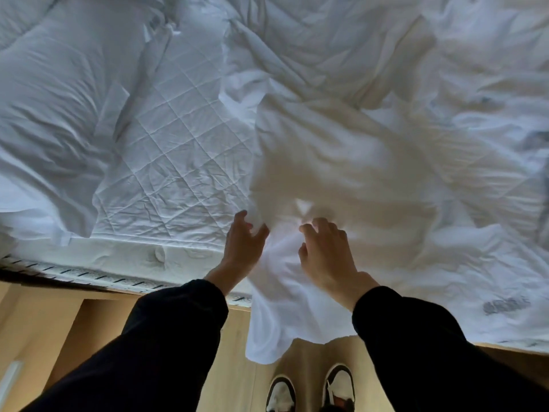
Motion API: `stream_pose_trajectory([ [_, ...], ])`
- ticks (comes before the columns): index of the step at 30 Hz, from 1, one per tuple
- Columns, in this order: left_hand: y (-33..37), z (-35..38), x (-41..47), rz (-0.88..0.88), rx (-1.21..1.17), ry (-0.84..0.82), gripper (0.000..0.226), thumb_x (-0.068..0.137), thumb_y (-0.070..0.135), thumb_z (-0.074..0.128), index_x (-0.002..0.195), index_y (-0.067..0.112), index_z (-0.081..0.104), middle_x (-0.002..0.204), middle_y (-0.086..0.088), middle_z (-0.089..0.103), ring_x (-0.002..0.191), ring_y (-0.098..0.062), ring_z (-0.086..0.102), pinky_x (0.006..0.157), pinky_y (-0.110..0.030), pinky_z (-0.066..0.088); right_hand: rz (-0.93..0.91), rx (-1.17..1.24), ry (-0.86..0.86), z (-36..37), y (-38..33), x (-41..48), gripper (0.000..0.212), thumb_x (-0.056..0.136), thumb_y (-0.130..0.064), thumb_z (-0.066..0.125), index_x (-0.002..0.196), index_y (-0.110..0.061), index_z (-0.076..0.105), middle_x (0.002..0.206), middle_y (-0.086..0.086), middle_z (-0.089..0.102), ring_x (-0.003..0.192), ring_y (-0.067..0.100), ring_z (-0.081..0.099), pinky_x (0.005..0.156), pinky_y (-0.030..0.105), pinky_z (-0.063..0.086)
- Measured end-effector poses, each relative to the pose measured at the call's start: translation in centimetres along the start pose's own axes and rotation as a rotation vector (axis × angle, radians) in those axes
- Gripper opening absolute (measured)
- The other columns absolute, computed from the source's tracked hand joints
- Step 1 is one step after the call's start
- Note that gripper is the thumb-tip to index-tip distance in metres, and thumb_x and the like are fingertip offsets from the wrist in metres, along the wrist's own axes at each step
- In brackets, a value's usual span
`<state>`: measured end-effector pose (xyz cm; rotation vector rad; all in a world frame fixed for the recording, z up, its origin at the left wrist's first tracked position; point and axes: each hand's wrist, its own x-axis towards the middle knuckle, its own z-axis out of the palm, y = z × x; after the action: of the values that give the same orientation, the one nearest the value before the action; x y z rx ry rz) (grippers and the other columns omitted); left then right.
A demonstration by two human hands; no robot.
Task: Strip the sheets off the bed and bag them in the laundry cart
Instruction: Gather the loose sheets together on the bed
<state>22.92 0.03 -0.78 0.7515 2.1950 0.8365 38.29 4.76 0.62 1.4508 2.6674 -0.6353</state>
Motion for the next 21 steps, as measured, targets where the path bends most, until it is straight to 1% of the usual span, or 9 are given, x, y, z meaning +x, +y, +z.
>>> stream_pose_trajectory([
  [2, 1.2, 0.1, 0.8, 0.080, 0.116, -0.039, 0.068, 0.089, 0.030, 0.060, 0.147, 0.011, 0.029, 0.131, -0.014, 0.049, 0.118, -0.029, 0.052, 0.100, -0.041, 0.042, 0.055, -0.023, 0.010, -0.9, 0.8, 0.3, 0.038, 0.088, -0.016, 0.054, 0.125, -0.007, 0.055, 0.126, 0.018, 0.049, 0.115, 0.038, 0.048, 0.096, 0.042, 0.035],
  [4, 2.1, 0.2, 1.4, 0.190, 0.222, -0.051, 0.064, 0.089, 0.020, 0.057, 0.147, 0.013, 0.030, 0.137, -0.014, 0.041, 0.123, -0.029, 0.046, 0.105, -0.040, 0.037, 0.096, -0.054, -0.005, -1.8, 1.6, 0.9, 0.040, 0.090, -0.019, 0.052, 0.128, -0.008, 0.052, 0.131, 0.018, 0.045, 0.121, 0.037, 0.044, 0.099, 0.042, 0.033],
  [7, 3.6, 0.7, 2.7, 0.312, 0.390, -0.050, 0.053, 0.089, 0.014, 0.053, 0.142, 0.019, 0.043, 0.148, -0.010, 0.031, 0.137, -0.027, 0.030, 0.112, -0.040, 0.023, 0.132, -0.060, -0.053, -2.7, 3.0, 2.0, 0.049, 0.094, -0.026, 0.046, 0.141, -0.013, 0.037, 0.148, 0.017, 0.028, 0.138, 0.032, 0.027, 0.109, 0.040, 0.023],
  [8, 4.2, 0.9, 3.2, 0.325, 0.433, -0.059, 0.050, 0.091, 0.016, 0.053, 0.140, 0.021, 0.046, 0.152, -0.008, 0.028, 0.140, -0.025, 0.025, 0.112, -0.038, 0.019, 0.130, -0.056, -0.056, -3.0, 3.4, 2.5, 0.052, 0.095, -0.027, 0.044, 0.143, -0.014, 0.033, 0.152, 0.017, 0.021, 0.141, 0.031, 0.021, 0.112, 0.040, 0.020],
  [10, 5.6, 1.3, 4.5, 0.340, 0.478, -0.088, 0.046, 0.093, 0.021, 0.052, 0.139, 0.023, 0.047, 0.154, -0.004, 0.026, 0.142, -0.022, 0.019, 0.113, -0.036, 0.015, 0.139, -0.045, -0.062, -3.6, 4.2, 3.7, 0.056, 0.096, -0.027, 0.042, 0.147, -0.014, 0.025, 0.158, 0.016, 0.007, 0.146, 0.030, 0.008, 0.115, 0.042, 0.015],
  [12, 7.2, 1.9, 6.1, 0.345, 0.515, -0.128, 0.049, 0.094, 0.027, 0.051, 0.142, 0.024, 0.042, 0.155, -0.004, 0.025, 0.143, -0.021, 0.018, 0.113, -0.035, 0.014, 0.162, -0.031, -0.064, -4.4, 5.2, 5.4, 0.058, 0.097, -0.026, 0.042, 0.150, -0.014, 0.019, 0.160, 0.016, -0.003, 0.148, 0.030, -0.001, 0.118, 0.043, 0.011],
  [14, 9.1, 2.6, 7.9, 0.347, 0.555, -0.166, 0.056, 0.094, 0.032, 0.050, 0.147, 0.024, 0.033, 0.157, -0.004, 0.021, 0.144, -0.021, 0.016, 0.114, -0.036, 0.015, 0.161, -0.014, -0.048, -5.5, 6.2, 7.5, 0.059, 0.097, -0.025, 0.042, 0.150, -0.015, 0.017, 0.159, 0.016, -0.010, 0.148, 0.031, -0.007, 0.119, 0.045, 0.009],
  [17, 12.3, 4.0, 11.1, 0.368, 0.595, -0.208, 0.067, 0.093, 0.033, 0.052, 0.151, 0.024, 0.020, 0.158, -0.005, 0.014, 0.144, -0.022, 0.015, 0.115, -0.037, 0.016, 0.181, 0.026, -0.010, -7.6, 8.0, 11.3, 0.061, 0.098, -0.025, 0.041, 0.151, -0.014, 0.014, 0.158, 0.015, -0.017, 0.147, 0.031, -0.012, 0.119, 0.045, 0.007],
  [21, 16.1, 6.1, 15.3, 0.438, 0.660, -0.204, 0.073, 0.092, 0.032, 0.054, 0.152, 0.029, 0.013, 0.158, -0.006, 0.013, 0.143, -0.023, 0.018, 0.113, -0.038, 0.021, 0.185, 0.058, 0.028, -10.5, 10.9, 15.0, 0.065, 0.099, -0.027, 0.040, 0.153, -0.014, 0.007, 0.158, 0.014, -0.020, 0.146, 0.030, -0.015, 0.119, 0.044, 0.005],
])
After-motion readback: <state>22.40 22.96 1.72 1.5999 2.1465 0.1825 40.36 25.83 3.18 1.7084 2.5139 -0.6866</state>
